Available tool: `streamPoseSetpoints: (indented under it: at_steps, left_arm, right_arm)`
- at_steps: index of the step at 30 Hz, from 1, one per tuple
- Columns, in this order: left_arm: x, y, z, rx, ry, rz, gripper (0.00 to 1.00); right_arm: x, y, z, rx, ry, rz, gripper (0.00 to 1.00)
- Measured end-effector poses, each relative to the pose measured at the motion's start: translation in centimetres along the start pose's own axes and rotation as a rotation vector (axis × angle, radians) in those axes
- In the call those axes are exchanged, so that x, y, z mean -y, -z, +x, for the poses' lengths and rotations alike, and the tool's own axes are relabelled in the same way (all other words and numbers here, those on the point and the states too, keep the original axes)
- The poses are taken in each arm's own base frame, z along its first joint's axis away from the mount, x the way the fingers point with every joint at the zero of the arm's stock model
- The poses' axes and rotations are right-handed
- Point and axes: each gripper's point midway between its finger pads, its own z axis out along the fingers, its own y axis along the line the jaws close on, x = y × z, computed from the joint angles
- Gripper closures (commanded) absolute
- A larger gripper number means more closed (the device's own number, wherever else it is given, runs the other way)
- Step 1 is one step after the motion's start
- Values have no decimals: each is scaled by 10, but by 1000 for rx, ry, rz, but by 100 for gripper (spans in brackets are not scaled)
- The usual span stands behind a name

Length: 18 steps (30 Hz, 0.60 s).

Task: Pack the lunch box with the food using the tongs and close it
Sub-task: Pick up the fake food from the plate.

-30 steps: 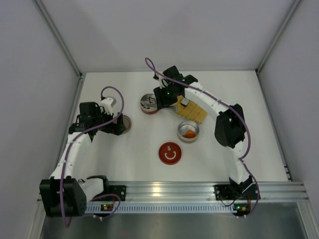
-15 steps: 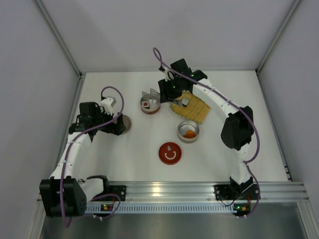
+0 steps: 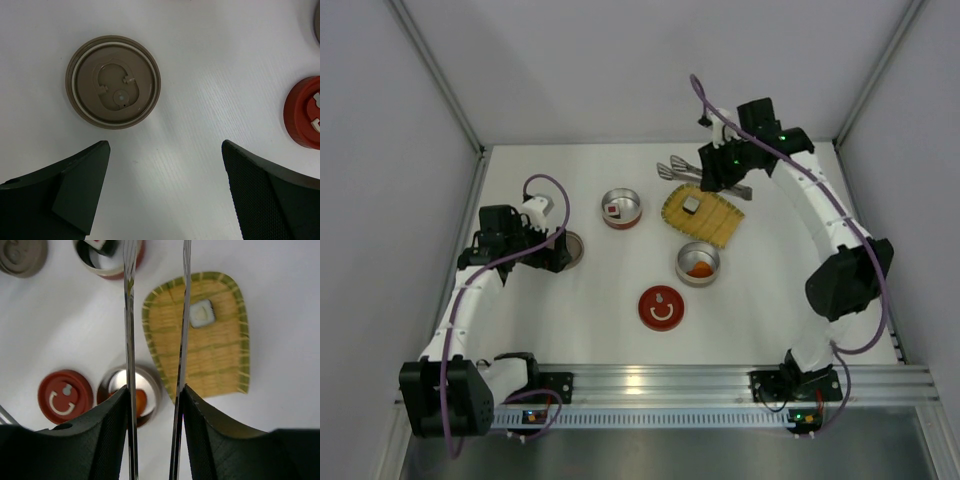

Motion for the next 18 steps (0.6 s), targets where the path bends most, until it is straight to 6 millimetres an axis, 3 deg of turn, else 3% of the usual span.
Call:
streamPoseSetpoints:
  at_steps: [3,6,13,18]
  left_arm:
    - [1,2,-1,7,-6,0,2]
    - [1,3,-2,11,-7,1,2]
    - [2,3,-2,11,-6,3,2]
    - [2,3,-2,10,-5,3,2]
  right_arm:
    - [31,30,19,-15,58,83,57]
    - [45,43,43,-71,124,134,57]
    - [62,40,83,-202,238,167,57]
    - [68,34,89,-231,268,165,57]
